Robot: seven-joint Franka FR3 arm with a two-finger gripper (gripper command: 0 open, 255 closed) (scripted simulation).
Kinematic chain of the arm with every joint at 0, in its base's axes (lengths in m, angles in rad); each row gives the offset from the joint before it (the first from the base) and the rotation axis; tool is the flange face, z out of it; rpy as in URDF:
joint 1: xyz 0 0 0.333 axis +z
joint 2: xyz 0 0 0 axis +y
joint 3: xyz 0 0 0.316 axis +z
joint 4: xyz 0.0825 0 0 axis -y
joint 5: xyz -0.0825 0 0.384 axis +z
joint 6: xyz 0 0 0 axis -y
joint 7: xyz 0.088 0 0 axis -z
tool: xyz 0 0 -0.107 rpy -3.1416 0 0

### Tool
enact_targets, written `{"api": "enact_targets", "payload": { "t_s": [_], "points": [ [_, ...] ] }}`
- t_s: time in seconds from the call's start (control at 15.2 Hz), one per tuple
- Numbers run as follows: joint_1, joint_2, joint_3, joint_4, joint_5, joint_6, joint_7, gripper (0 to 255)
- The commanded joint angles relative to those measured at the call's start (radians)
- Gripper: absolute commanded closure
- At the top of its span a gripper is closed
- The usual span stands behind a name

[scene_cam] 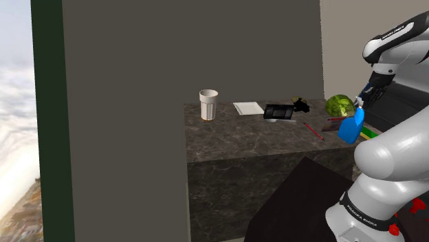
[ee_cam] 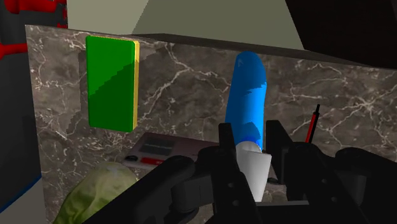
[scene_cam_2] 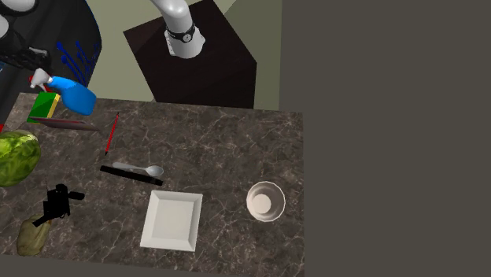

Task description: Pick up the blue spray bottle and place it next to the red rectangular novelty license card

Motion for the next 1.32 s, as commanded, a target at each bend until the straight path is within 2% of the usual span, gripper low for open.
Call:
{"api": "enact_targets", "payload": {
  "t_s": [0.0,0.07,0.13,0.46,0.73,1.25],
  "points": [
    [0.000,0.000,0.000,0.000,0.000,0.000,0.000,255],
    [0.000,0.000,0.000,0.000,0.000,0.000,0.000,255],
    [0.000,0.000,0.000,0.000,0.000,0.000,0.000,0],
    [0.000,0.000,0.000,0.000,0.000,0.000,0.000,0],
    [0.003,-0.049,0.026,0.087,-0.012,-0.132,0.014,0],
    [0.003,-0.049,0.026,0.087,-0.012,-0.132,0.013,0]
  ]
}}
